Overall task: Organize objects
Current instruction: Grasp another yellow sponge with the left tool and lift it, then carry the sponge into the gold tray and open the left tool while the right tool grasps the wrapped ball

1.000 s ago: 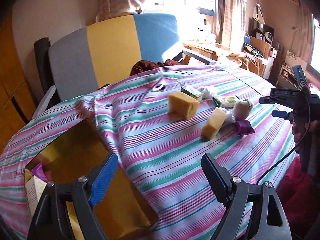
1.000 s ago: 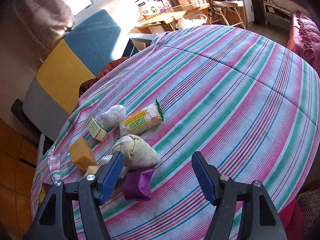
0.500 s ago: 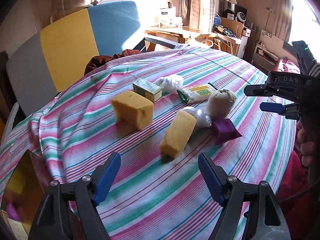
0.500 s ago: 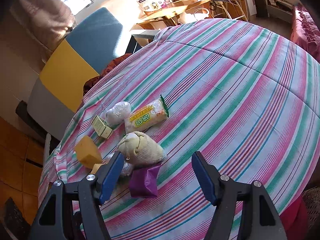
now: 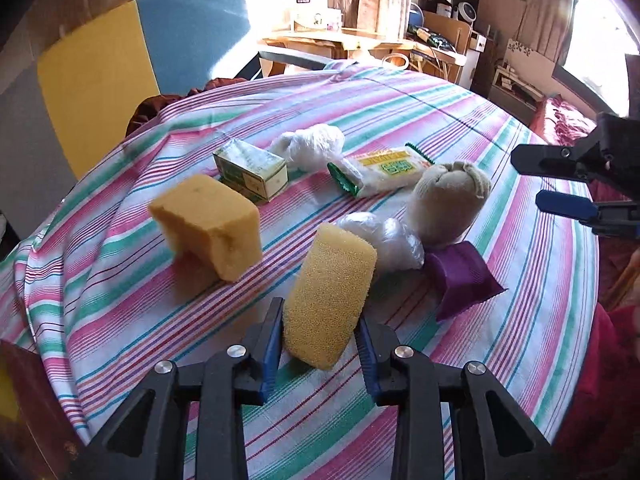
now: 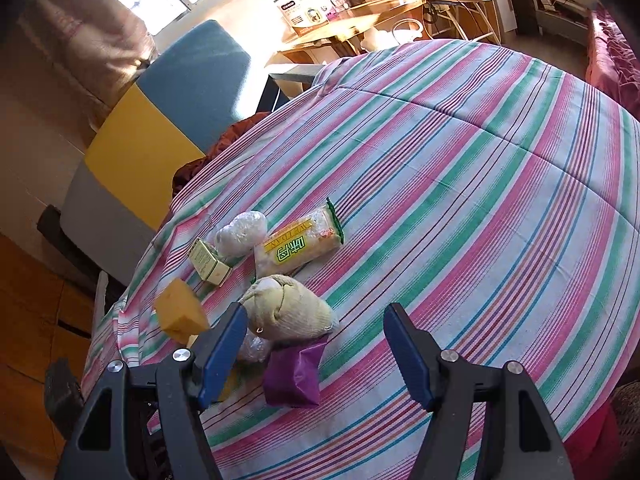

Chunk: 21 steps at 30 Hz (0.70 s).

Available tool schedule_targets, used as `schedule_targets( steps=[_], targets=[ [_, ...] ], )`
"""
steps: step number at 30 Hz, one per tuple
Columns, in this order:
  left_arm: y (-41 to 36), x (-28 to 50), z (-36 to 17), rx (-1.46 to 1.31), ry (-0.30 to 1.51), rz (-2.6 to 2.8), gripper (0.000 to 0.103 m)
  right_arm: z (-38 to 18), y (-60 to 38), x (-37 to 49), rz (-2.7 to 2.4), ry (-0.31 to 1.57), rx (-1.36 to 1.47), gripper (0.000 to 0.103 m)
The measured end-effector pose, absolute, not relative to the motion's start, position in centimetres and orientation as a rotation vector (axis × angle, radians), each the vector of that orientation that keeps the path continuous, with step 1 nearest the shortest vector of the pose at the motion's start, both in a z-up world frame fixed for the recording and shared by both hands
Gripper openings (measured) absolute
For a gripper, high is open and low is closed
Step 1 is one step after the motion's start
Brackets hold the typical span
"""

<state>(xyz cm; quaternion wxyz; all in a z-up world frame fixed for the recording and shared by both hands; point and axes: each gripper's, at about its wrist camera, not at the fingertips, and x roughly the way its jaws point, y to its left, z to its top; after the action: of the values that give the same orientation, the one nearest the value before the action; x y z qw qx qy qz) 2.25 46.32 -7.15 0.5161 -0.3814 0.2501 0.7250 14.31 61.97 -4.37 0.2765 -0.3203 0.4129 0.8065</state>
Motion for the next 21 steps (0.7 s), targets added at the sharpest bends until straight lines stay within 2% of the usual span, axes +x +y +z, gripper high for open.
schedule_targets(
  steps=[21],
  targets=[
    [34.2, 3.8, -3.2, -0.969, 0.416, 1.879, 0.034, -4.9, 60.1, 11.9, 2.207, 0.891, -0.990, 0.072]
  ],
)
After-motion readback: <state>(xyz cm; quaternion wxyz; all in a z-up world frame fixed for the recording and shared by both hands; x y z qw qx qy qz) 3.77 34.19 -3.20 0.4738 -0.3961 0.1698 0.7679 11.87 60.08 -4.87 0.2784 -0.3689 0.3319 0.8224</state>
